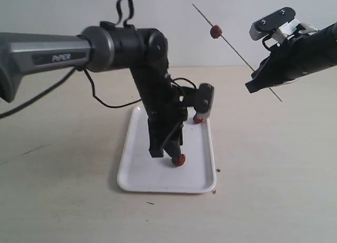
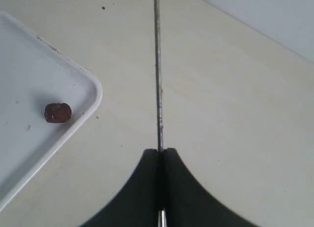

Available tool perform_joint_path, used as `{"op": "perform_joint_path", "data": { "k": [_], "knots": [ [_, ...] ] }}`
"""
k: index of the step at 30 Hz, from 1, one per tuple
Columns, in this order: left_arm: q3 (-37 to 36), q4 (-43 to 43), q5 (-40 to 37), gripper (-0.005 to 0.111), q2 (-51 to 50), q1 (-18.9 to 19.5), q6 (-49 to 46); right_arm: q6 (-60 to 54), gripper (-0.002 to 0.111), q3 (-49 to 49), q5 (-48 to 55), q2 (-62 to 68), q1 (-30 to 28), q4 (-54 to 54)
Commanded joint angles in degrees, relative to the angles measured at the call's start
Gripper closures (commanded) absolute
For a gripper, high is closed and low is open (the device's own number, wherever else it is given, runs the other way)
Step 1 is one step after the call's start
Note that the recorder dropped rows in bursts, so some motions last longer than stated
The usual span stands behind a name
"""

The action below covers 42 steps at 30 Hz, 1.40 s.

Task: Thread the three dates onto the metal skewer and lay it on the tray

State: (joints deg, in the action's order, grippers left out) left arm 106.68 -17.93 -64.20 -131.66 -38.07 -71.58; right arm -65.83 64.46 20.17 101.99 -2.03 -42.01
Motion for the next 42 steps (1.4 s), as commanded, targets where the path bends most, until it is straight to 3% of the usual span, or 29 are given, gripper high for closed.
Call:
{"op": "perform_joint_path", "data": {
  "k": [1, 7, 13, 22, 29, 39, 42],
  "knots": [
    [-0.07, -8.41, -1.75, 0.073, 3.02, 4.62, -1.1, -0.05, 0.108, -0.06, 0.85, -0.7, 0.04, 1.3],
    [-0.07, -10.75, -5.76, 0.072, 3.85, 7.41, -2.05, -0.05, 0.108, -0.06, 0.96, -0.7, 0.04, 1.3],
    [-0.07, -10.01, -3.13, 0.053, 3.48, 4.09, -2.47, 0.34, 0.108, -0.06, 1.06, -0.7, 0.04, 1.3],
    [-0.07, 9.5, 1.78, 0.053, -1.88, -4.76, -0.78, 1.17, 0.108, -0.06, 1.06, -0.7, 0.04, 1.3],
    [-0.07, 15.25, 3.4, 0.053, -2.82, -5.47, -1.48, 1.17, 0.108, -0.06, 1.06, -0.7, 0.04, 1.3],
    [-0.07, 22.68, 7.44, 0.053, -2.82, -6.26, -13.03, 1.17, 0.108, -0.06, 0.95, -0.7, 0.04, 0.81],
    [-0.07, 27.17, 7.58, 0.053, -2.82, -6.67, -21.91, 1.17, 0.108, -0.06, 0.7, -0.7, 0.04, 0.81]
  ]
}}
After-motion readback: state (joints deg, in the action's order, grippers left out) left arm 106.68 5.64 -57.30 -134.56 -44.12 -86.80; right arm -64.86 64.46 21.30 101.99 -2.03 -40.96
